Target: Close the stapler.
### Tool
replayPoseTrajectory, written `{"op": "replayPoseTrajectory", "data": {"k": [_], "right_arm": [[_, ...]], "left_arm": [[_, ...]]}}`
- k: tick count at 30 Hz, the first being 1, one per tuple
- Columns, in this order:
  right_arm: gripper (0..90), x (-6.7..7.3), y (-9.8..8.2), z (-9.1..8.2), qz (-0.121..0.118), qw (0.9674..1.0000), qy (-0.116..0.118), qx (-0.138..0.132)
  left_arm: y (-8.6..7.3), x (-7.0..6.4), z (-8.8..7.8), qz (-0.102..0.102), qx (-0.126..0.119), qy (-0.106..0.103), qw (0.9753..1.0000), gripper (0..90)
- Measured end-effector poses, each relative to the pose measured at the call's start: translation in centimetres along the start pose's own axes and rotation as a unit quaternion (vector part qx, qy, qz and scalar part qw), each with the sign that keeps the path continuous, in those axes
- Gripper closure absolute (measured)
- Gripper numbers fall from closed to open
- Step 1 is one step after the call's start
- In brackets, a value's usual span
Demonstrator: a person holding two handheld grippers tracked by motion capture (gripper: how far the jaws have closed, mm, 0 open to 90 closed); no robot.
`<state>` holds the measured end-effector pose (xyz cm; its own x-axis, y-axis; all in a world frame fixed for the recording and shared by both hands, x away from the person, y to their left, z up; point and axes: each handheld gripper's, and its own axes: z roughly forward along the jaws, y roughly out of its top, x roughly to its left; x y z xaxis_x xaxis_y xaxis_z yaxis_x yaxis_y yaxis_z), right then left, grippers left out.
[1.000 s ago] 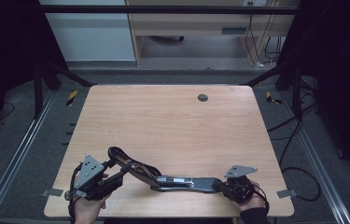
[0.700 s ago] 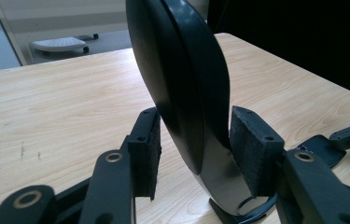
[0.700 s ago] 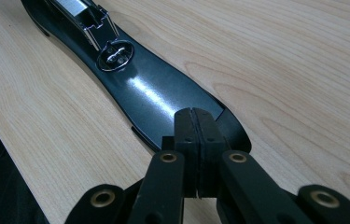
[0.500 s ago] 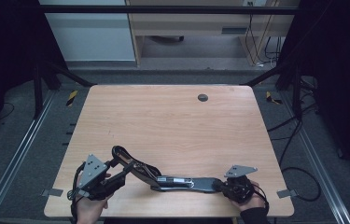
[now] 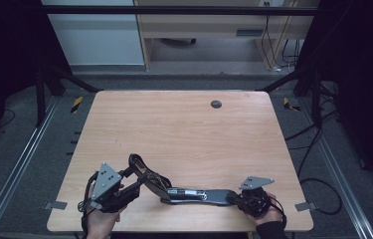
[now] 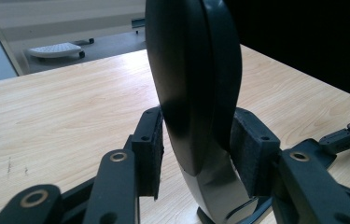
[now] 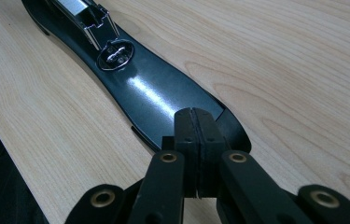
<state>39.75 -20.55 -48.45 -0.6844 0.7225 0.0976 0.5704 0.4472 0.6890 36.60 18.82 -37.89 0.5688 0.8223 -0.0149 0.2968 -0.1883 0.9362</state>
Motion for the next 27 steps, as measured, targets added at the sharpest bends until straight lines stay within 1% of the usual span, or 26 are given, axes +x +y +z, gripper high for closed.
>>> {"op": "replayPoseTrajectory", "data": {"k": [7,19,23,27], "right_arm": [[89.8,0.0,0.0,0.0,0.0,1.0,0.0,0.0],[89.8,0.0,0.0,0.0,0.002,1.0,0.002,-0.001],[89.8,0.0,0.0,0.0,-0.001,1.0,0.0,-0.001],[89.8,0.0,0.0,0.0,0.002,1.0,0.003,-0.001]], "left_arm": [[0.4,-0.6,0.3,0.006,0.002,-0.002,1.0,56.9],[0.7,-1.3,0.7,0.011,0.003,-0.004,0.9999,57.7],[0.8,-1.6,0.8,0.017,0.003,-0.005,0.9998,57.8],[0.9,-1.9,0.9,0.019,0.003,-0.005,0.9998,57.9]]}}
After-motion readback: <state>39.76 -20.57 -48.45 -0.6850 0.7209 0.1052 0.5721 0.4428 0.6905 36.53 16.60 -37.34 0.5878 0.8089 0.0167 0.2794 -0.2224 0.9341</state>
